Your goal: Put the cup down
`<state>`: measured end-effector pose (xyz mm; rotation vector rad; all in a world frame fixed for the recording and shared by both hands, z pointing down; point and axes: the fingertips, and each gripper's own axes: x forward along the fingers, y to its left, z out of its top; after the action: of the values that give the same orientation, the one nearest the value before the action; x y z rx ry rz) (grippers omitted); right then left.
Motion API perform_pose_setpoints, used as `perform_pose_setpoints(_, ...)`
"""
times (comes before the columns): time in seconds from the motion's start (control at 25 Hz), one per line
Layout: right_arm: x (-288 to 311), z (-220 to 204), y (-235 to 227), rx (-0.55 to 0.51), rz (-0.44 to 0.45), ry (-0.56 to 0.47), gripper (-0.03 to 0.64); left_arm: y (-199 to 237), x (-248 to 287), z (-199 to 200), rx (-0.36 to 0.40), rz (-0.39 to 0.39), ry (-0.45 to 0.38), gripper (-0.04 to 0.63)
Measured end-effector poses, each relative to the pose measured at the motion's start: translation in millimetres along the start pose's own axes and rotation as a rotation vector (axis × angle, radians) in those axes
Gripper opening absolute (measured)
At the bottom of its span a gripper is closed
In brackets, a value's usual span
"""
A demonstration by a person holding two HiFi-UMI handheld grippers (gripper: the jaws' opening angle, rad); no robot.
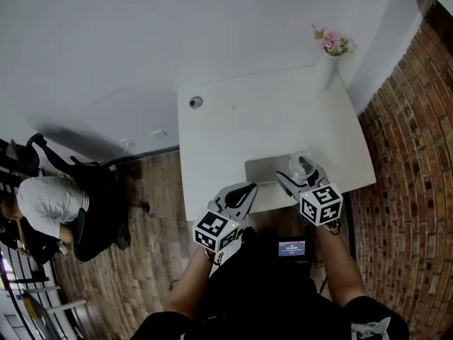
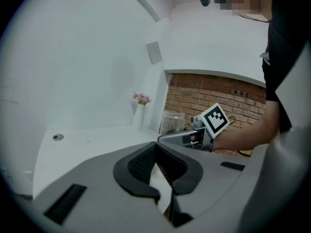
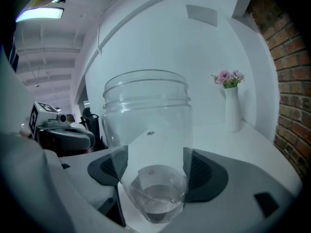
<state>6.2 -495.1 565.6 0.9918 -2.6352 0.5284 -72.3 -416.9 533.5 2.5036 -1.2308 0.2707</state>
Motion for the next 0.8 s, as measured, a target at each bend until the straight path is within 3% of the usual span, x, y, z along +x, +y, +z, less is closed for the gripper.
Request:
perform_pose_setpoints(0.32,48.9,-11.9,-24.7,0.022,0.018,0.033,0.368,25.4,-11.7,-19.7,-0.079,0.072,0.055,0.009)
perform_pose_setpoints(0.48,68.5,-11.9,-32.6,0.012,0.026,0.037,0.368,38.2,-12.0,-17.8,-0.084,0.1,0.039,0.009)
perform_pose_setpoints(0.8,81.3,-7.6,-26.0,-0.09,0.052,0.021,0.368,52.2,-11.4,-15.6,-0.092,0.126,0.04,0.009)
